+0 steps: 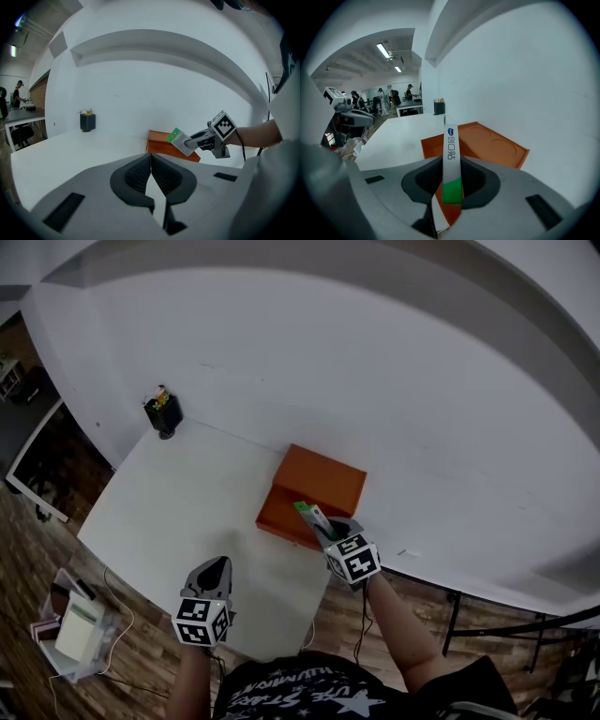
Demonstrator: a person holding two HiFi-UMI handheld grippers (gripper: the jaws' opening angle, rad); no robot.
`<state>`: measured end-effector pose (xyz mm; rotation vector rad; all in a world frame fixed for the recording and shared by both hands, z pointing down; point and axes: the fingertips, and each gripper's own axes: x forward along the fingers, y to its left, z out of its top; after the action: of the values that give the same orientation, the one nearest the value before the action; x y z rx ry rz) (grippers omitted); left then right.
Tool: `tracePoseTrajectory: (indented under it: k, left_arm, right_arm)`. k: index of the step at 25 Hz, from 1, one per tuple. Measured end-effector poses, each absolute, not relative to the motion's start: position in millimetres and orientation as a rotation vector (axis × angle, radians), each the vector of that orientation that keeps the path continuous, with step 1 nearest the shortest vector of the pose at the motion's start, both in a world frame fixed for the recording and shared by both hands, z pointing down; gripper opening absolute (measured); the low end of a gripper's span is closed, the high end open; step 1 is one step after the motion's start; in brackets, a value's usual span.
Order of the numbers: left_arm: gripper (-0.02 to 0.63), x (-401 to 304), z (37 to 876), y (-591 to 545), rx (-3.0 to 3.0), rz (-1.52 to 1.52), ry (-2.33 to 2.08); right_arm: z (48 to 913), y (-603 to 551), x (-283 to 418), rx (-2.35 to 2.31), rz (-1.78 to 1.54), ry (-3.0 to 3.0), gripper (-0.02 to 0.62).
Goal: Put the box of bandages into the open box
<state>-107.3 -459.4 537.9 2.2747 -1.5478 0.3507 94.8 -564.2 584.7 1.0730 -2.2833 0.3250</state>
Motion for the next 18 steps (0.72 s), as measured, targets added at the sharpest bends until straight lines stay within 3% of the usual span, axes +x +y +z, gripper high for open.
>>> tracePoseTrajectory:
  k: [18]
  left_arm:
    - [0.020, -123, 550, -467, 2.212, 0.379, -1.569]
  right_arm:
    - [641, -593, 85, 0.945, 0.250, -2.049, 0.114]
